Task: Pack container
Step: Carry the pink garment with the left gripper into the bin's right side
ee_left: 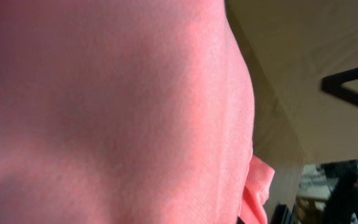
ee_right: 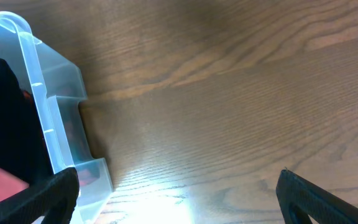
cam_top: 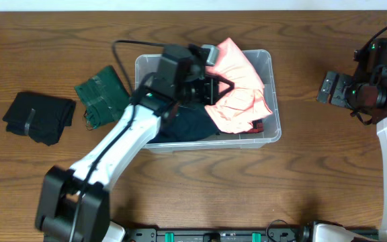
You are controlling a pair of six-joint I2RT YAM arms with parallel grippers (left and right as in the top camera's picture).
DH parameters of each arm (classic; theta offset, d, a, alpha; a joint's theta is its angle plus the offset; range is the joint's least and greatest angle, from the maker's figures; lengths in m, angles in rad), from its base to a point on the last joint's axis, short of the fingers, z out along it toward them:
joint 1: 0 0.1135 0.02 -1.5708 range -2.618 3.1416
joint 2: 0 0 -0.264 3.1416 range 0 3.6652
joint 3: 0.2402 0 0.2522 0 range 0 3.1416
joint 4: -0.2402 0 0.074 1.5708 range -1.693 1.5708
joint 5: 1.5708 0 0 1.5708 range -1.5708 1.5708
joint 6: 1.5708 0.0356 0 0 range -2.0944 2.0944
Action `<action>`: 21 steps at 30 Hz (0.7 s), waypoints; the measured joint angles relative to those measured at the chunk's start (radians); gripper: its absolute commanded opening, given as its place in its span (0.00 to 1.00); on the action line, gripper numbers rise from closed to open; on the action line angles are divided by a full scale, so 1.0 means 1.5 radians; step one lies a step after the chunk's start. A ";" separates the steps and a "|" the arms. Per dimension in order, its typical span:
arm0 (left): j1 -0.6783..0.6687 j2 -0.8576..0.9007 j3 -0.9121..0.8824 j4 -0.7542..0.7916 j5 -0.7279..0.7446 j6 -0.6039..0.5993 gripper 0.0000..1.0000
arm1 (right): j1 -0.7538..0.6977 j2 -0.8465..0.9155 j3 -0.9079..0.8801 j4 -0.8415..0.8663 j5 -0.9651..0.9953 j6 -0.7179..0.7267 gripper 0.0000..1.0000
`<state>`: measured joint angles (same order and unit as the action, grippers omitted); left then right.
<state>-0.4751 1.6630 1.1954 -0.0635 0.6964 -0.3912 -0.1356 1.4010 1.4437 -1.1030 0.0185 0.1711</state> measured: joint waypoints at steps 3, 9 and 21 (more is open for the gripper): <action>-0.010 0.033 0.026 -0.011 0.003 0.004 0.06 | 0.000 0.000 0.000 0.000 0.000 0.000 0.99; -0.026 0.068 0.060 -0.011 0.008 0.015 0.06 | 0.000 0.000 0.000 0.001 0.000 0.000 0.99; -0.047 0.119 0.065 -0.112 0.020 0.106 0.80 | 0.000 0.000 0.000 0.001 0.000 0.000 0.99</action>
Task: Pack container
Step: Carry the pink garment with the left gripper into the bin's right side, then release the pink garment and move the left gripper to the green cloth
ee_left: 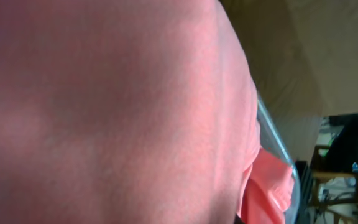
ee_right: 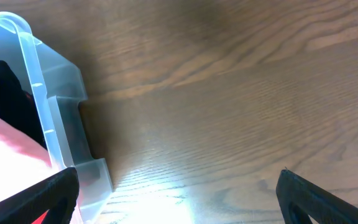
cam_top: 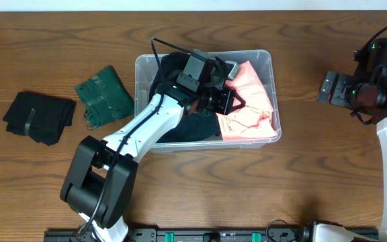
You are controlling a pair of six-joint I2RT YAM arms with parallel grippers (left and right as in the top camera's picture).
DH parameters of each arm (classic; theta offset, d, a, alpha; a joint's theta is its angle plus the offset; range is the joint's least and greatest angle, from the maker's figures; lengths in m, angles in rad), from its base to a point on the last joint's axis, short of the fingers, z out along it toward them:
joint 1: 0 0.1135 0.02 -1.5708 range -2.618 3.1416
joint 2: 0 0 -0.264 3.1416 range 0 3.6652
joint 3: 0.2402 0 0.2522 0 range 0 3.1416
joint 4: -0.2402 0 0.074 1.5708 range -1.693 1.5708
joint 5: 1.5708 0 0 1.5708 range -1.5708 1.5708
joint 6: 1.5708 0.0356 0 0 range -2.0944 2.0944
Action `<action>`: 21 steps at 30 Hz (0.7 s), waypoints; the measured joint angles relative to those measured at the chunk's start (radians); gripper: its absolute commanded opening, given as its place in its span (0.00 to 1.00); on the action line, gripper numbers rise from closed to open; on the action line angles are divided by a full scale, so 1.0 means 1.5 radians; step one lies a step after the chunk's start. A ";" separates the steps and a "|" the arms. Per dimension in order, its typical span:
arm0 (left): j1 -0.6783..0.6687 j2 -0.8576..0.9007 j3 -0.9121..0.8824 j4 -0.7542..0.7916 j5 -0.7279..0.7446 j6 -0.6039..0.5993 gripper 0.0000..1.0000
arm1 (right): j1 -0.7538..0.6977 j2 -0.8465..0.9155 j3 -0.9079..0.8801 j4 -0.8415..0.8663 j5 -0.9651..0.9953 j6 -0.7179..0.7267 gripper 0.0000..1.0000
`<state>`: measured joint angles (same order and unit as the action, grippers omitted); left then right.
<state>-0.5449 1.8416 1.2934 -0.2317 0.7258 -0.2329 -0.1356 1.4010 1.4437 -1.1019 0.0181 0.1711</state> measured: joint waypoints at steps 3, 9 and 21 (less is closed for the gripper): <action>0.000 0.000 0.003 -0.035 -0.007 0.030 0.98 | 0.000 0.000 0.000 0.000 0.000 0.000 0.99; 0.025 -0.001 0.032 -0.103 -0.024 0.079 0.98 | 0.000 0.000 0.000 0.000 0.000 0.000 0.99; 0.235 -0.198 0.107 -0.303 -0.206 0.109 0.98 | 0.000 0.000 0.000 0.000 0.001 0.000 0.99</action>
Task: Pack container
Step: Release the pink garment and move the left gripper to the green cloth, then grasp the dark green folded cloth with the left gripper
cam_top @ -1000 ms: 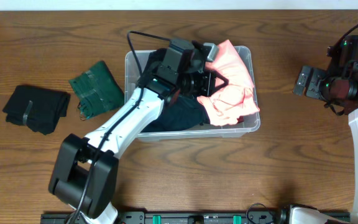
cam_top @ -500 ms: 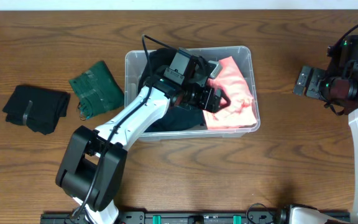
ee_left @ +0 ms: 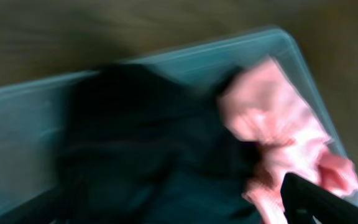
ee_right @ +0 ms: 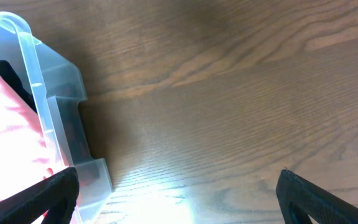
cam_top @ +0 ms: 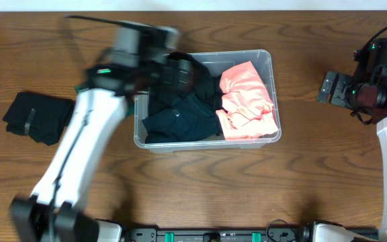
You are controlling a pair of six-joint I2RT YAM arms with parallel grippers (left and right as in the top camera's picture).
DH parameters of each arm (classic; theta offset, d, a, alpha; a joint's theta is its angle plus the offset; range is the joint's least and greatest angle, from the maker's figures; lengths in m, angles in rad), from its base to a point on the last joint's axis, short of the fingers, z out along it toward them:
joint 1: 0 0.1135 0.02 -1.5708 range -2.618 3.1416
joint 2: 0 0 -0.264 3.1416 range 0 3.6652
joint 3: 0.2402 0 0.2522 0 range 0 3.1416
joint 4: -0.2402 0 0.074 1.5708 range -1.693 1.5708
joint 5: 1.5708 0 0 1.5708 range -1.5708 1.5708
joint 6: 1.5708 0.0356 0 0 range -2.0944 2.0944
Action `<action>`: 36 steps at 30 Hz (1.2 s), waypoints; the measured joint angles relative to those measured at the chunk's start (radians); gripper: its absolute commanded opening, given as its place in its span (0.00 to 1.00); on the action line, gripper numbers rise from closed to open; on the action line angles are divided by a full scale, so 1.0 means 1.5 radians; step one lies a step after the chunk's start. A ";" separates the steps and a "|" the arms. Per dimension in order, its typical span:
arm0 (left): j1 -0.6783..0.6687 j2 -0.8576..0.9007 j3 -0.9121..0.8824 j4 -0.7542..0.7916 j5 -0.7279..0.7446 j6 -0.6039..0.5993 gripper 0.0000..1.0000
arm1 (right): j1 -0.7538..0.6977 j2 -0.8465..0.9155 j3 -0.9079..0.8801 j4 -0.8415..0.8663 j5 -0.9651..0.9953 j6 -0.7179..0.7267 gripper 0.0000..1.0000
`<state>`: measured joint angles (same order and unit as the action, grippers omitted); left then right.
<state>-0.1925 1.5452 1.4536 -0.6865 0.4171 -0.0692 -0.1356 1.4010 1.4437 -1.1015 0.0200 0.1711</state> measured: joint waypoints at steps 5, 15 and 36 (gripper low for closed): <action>0.167 -0.049 0.005 -0.084 -0.042 -0.001 0.98 | 0.000 0.000 0.000 0.000 0.001 0.000 0.99; 0.367 0.101 -0.018 -0.084 -0.052 0.012 0.98 | 0.000 0.000 0.000 0.000 0.002 0.000 0.99; 0.388 0.334 -0.027 -0.031 0.067 0.065 0.92 | 0.000 0.000 0.000 0.000 0.002 0.000 0.99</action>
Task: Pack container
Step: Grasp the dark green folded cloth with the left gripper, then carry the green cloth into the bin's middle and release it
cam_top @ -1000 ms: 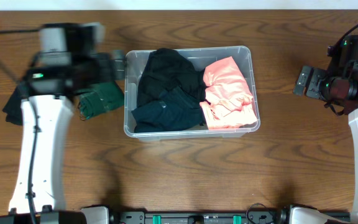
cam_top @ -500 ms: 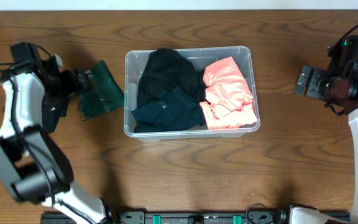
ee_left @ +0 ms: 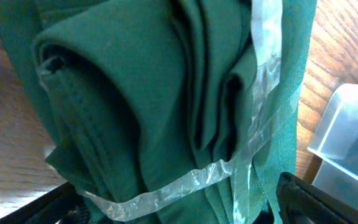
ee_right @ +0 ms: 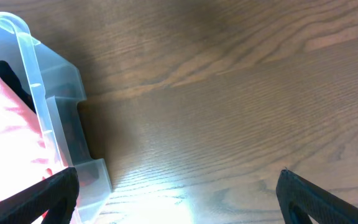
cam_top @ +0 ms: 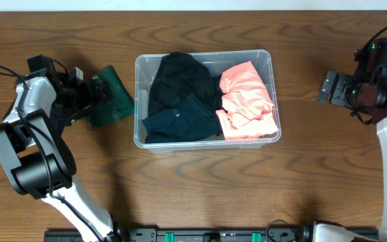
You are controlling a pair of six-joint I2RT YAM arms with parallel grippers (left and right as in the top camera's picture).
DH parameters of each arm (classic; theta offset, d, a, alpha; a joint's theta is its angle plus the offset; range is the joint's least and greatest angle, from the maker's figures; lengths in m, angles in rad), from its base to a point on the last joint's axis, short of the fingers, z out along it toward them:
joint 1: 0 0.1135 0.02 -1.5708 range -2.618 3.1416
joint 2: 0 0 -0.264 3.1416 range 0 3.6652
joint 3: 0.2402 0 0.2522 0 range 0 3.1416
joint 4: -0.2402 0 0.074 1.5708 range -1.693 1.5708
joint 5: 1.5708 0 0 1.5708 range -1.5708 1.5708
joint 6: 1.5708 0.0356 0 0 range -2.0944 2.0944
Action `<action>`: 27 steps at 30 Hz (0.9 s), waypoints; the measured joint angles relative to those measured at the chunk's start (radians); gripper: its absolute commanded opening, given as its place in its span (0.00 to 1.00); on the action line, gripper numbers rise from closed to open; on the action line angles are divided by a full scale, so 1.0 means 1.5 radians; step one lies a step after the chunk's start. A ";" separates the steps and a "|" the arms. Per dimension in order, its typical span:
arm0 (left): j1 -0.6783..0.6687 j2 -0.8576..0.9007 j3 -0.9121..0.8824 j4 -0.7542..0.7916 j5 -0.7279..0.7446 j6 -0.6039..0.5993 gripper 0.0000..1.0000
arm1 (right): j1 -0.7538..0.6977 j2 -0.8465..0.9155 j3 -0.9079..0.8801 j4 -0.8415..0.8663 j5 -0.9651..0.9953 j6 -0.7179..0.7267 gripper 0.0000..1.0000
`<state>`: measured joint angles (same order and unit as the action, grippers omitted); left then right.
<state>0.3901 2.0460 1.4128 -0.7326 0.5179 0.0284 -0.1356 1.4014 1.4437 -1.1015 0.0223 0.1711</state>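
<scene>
A clear plastic container [cam_top: 138, 101] in the middle of the table holds a black garment [cam_top: 177, 74], a dark teal one [cam_top: 180, 121] and a pink one [cam_top: 247, 101]. Left of it lies a folded green cloth [cam_top: 116, 97] bound with clear tape. My left gripper [cam_top: 93, 91] is at this cloth's left end. In the left wrist view the green cloth [ee_left: 142, 106] fills the picture, and my left gripper [ee_left: 179, 208] is open with a finger on either side of it. My right gripper [cam_top: 328, 87] is open over bare wood right of the container [ee_right: 36, 106].
The left arm [cam_top: 25, 107] covers the table's far left part, so whatever lies under it is hidden. The container's corner [ee_left: 347, 124] is close beside the green cloth. Bare wood [ee_right: 229, 93] lies under the right gripper [ee_right: 179, 199].
My left gripper was over the container's left side, in motion blur. Now it is left of the container, open around the green cloth. The right arm has not moved.
My left gripper held the pink garment over the container, then lower in its right half. After that the pink garment lay in the container and the gripper was free of it. Now the gripper is at the green cloth.
</scene>
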 measured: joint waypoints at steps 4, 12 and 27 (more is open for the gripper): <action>-0.003 0.000 0.000 -0.001 -0.001 0.000 0.93 | 0.000 0.000 0.000 0.000 0.000 0.000 0.99; -0.008 0.018 0.003 0.004 -0.016 -0.002 0.94 | 0.000 0.000 0.000 -0.002 0.000 0.000 0.99; -0.008 0.038 0.005 0.004 0.052 -0.005 0.10 | 0.000 0.000 0.000 -0.001 0.000 0.000 0.99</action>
<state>0.3779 2.1036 1.4197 -0.7265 0.5964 0.0216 -0.1356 1.4017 1.4437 -1.1030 0.0223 0.1711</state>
